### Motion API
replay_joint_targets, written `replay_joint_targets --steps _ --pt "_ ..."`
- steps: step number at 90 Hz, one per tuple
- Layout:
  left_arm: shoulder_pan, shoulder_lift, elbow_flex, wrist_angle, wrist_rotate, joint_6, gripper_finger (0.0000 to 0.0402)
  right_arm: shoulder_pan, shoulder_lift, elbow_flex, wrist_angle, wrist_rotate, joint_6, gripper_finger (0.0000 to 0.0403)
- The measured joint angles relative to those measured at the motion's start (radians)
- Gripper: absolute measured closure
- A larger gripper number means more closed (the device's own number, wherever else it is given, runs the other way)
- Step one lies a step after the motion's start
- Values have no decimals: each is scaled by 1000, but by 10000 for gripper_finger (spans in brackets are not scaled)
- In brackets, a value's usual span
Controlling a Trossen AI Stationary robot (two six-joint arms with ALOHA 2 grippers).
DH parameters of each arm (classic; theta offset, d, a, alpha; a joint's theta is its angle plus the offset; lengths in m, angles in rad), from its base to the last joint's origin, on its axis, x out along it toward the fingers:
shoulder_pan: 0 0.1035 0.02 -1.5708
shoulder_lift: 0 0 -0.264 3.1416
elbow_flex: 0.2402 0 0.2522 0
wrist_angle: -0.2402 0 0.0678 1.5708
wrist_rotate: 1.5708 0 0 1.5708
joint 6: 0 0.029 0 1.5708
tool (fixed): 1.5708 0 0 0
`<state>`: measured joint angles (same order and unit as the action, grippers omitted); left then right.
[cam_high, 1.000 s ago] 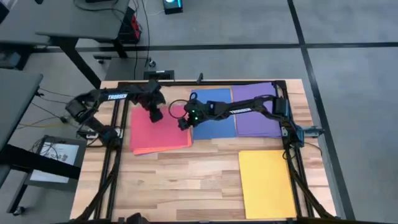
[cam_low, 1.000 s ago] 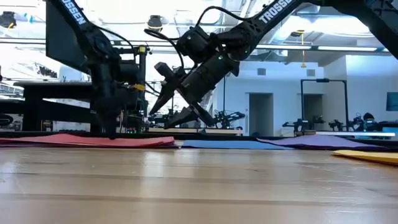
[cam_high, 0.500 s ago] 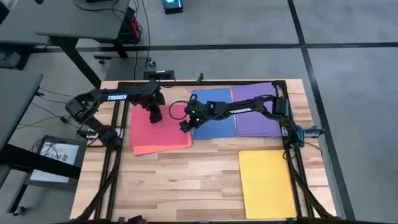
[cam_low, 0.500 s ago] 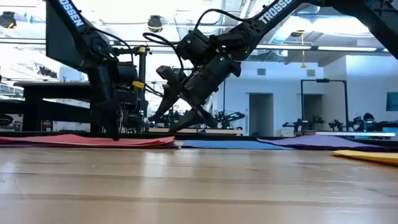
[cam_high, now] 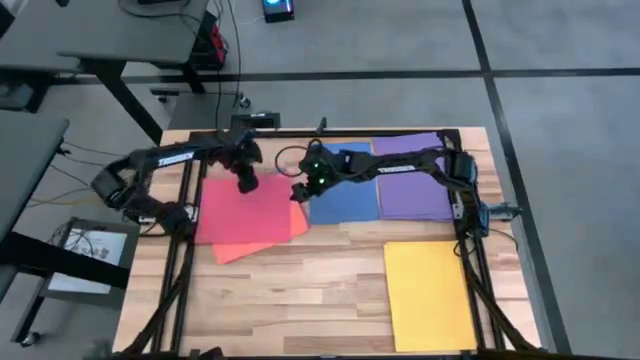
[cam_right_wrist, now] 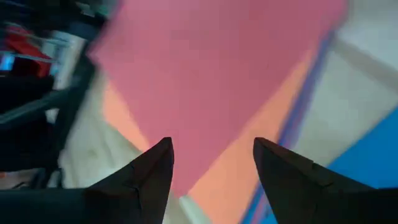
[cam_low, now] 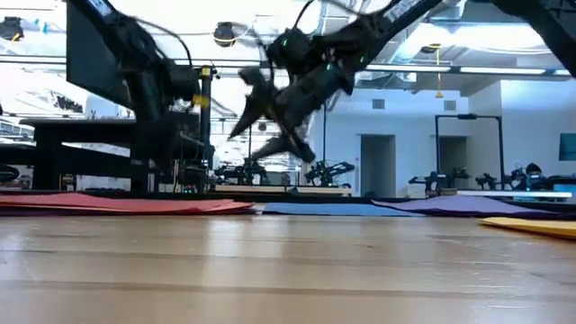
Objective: Organize paper
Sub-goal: Put the pink paper into the bottom center of the table
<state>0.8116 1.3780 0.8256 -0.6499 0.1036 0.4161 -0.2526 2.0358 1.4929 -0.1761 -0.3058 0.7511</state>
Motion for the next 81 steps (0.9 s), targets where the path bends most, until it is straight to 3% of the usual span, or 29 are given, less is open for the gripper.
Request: replay_joint_targets --steps 17,37,69,81 --pt "-5 -103 12 -18 6 -49 401 -12 -50 0 8 50 -50 191" --pt "-5 -93 1 -25 32 -143 394 -6 -29 0 -12 51 -5 191" --pt "-5 146 1 17 74 -67 254 38 15 -2 -38 50 23 186" --pt "-5 224 5 44 74 -38 229 46 15 -2 -45 50 3 186"
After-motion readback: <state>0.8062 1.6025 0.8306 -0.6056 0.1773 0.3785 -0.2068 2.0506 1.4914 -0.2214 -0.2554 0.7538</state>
